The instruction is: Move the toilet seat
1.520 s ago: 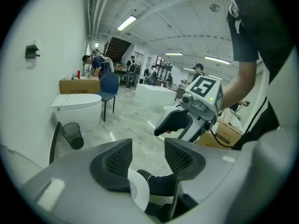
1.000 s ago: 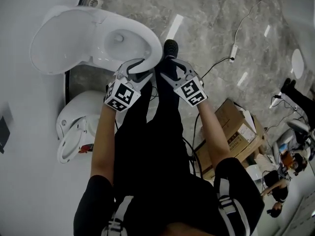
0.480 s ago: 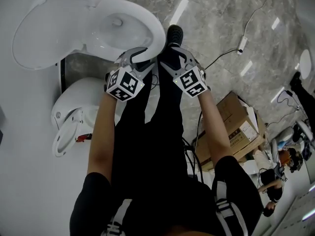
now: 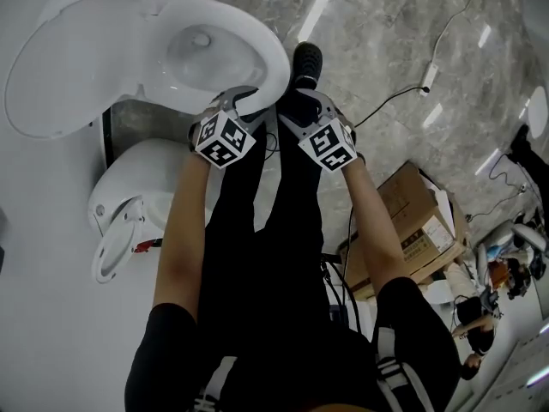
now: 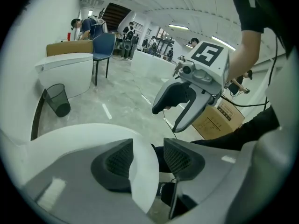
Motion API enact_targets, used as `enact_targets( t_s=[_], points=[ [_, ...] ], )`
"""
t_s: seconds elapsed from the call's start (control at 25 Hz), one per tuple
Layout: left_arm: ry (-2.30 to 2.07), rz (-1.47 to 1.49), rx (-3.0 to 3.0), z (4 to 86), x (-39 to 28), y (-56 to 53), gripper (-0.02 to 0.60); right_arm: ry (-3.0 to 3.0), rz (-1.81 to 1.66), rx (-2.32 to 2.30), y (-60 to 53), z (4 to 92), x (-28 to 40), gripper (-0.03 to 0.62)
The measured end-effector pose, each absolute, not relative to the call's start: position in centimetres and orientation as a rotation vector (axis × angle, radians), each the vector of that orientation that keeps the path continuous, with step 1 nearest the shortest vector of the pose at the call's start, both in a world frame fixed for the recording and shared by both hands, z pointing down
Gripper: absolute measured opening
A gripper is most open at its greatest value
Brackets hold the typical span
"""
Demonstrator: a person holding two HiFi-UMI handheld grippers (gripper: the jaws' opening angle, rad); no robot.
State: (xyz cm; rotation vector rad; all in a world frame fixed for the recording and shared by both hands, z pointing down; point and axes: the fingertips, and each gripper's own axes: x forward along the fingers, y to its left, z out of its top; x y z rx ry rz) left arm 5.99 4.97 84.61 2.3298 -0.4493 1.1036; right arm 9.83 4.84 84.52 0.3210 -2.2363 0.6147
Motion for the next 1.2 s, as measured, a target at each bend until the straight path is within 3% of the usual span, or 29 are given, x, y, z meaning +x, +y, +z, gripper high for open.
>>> enact_targets(
  t_s=[0.44,1.2],
  points=[
    [-0.434,1.045,2.2,92.0,6.5,6.2,0.264,-2.183,0.69,0.303,5.7,90.0,10.3,0.253],
    [-0.234,1.013,2.045,98.1,8.1,7.2,0.281,-2.209,0.693,0.295,3.8,93.5,10.1,0.252]
  ],
)
